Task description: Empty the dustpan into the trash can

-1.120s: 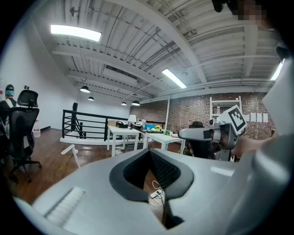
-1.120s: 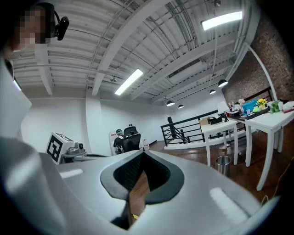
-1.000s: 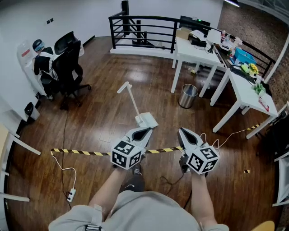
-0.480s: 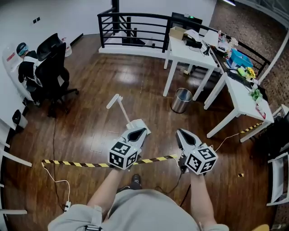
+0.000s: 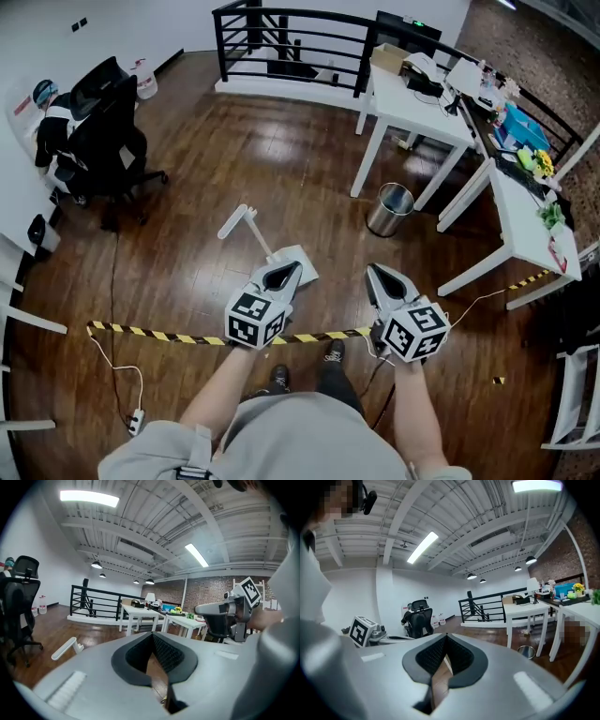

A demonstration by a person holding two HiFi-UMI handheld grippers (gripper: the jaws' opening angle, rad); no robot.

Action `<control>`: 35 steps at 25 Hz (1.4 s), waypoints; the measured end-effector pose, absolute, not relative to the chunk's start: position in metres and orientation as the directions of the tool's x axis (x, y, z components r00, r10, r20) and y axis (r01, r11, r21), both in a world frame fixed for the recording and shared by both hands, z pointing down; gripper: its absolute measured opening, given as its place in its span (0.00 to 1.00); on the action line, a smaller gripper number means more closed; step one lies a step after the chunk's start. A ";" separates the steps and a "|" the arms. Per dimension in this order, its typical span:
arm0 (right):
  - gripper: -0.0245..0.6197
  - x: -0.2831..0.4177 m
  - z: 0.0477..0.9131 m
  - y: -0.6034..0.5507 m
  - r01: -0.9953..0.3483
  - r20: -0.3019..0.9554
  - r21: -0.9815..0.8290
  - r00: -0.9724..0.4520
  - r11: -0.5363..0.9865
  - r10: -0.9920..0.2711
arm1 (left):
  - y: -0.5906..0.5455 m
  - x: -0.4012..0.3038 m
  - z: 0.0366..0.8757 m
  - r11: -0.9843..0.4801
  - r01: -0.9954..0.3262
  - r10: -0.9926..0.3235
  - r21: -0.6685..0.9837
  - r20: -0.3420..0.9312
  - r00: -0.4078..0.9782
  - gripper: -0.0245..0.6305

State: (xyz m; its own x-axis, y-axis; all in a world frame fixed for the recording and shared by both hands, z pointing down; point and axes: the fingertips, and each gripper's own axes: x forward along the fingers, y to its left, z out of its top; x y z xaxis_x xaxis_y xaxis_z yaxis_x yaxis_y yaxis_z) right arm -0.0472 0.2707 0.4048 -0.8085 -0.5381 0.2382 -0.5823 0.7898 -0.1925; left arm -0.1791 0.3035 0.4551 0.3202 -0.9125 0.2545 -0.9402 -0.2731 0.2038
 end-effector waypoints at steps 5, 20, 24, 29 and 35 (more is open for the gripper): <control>0.04 -0.056 0.409 0.211 -0.502 0.258 -0.043 -0.841 0.864 -0.476 | 0.255 -0.183 0.470 -0.171 -0.970 -0.939 0.175 0.268 0.215 0.04; 0.04 -0.139 0.439 0.110 -0.122 0.301 -0.045 -0.948 0.992 -0.103 | 0.180 -0.282 0.565 0.317 -0.932 -0.891 0.176 0.391 -0.230 0.08; 0.04 -0.155 0.445 0.098 -0.103 0.335 -0.020 -0.938 0.994 -0.090 | 0.166 -0.332 0.617 0.433 -0.874 -0.851 0.220 0.419 -0.316 0.32; 0.04 -0.170 0.457 0.066 -0.124 0.385 -0.013 -0.917 0.992 -0.109 | 0.153 -0.387 0.674 0.543 -0.813 -0.775 0.211 0.499 -0.388 0.50; 0.04 -0.189 0.478 0.033 -0.172 0.449 -0.024 -0.882 0.985 -0.143 | 0.122 -0.431 0.690 0.576 -0.802 -0.757 0.161 0.476 -0.448 0.54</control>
